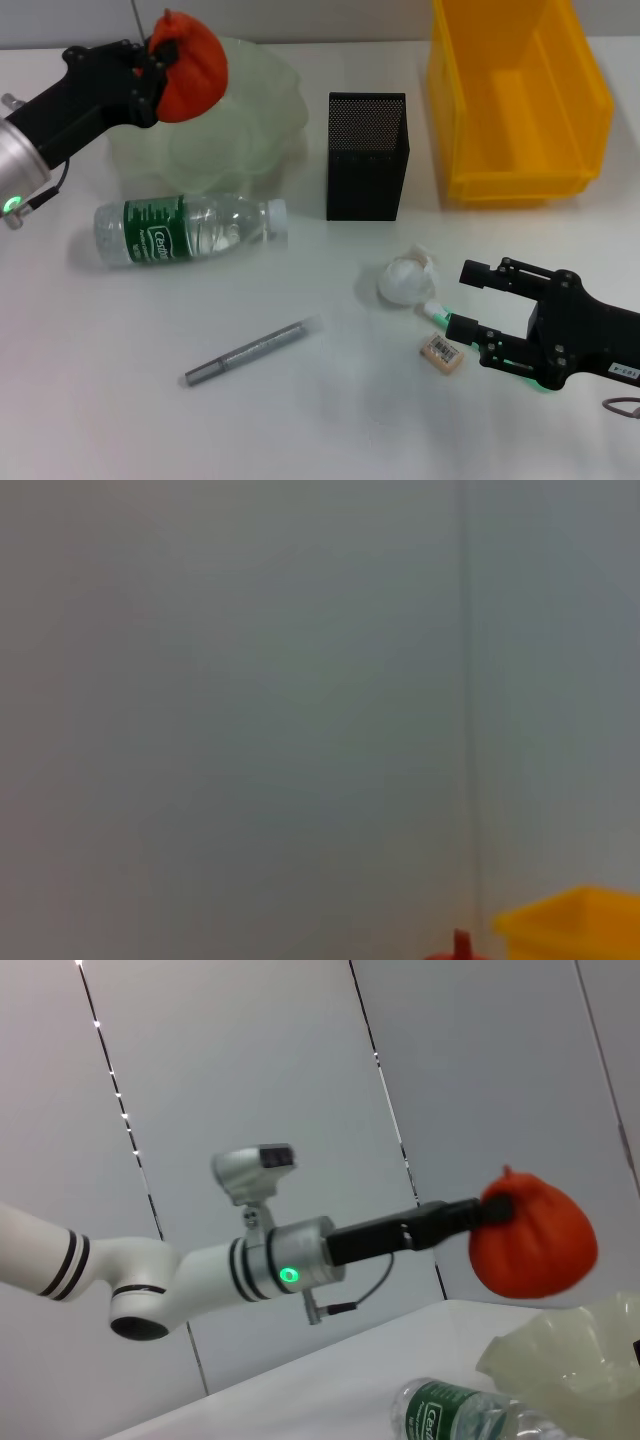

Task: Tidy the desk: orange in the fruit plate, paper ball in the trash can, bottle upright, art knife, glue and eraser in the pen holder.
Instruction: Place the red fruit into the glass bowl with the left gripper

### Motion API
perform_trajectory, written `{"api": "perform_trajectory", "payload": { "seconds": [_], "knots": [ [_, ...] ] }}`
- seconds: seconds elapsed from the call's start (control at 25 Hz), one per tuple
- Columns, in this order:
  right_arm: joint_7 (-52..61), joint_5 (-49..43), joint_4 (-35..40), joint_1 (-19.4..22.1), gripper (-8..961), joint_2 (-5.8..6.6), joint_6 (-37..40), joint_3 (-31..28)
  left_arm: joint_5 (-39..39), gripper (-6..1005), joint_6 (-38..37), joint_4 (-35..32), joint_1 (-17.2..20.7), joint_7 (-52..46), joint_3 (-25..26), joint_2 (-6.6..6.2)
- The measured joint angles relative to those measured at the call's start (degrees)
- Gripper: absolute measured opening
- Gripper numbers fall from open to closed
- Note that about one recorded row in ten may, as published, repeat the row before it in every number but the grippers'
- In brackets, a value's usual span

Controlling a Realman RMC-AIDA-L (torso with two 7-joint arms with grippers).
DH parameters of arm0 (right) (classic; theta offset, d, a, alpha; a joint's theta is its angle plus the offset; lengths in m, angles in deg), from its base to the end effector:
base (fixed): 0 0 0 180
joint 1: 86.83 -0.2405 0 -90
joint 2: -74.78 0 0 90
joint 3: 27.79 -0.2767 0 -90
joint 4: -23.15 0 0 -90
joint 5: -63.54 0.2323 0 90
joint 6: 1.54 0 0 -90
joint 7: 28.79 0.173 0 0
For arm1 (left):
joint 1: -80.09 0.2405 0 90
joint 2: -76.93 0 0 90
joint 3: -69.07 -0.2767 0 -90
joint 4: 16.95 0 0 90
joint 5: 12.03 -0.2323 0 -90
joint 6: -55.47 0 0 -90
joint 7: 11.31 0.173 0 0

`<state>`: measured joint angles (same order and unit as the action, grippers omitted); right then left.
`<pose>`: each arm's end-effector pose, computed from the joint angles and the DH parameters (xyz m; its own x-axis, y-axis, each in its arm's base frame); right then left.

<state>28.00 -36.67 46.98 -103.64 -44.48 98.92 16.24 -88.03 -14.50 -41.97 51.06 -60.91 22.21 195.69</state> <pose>0.3127 0.2591 -0.0584 0.6474 -0.2429 -0.7224 -0.4327 -0.8974 -0.0861 -0.2906 0.4172 -0.0174 0.7304 0.0035 0.6830 0.5212 -0.6491 -0.5541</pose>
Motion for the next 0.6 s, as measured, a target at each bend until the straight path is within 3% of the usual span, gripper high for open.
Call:
{"api": "perform_trajectory", "payload": {
  "seconds": [0.32, 0.6],
  "knots": [
    [0.0, 0.0, -0.1, 0.0, 671, 0.00, -0.1, 0.0, 0.0, 50, 11.9, 3.5, -4.2, 0.4, -0.9, 0.29],
    [0.0, 0.0, -0.3, 0.0, 670, 0.00, -0.7, 0.0, 0.0, 75, 13.5, 3.6, -4.6, 0.1, -3.5, 0.24]
  ]
}}
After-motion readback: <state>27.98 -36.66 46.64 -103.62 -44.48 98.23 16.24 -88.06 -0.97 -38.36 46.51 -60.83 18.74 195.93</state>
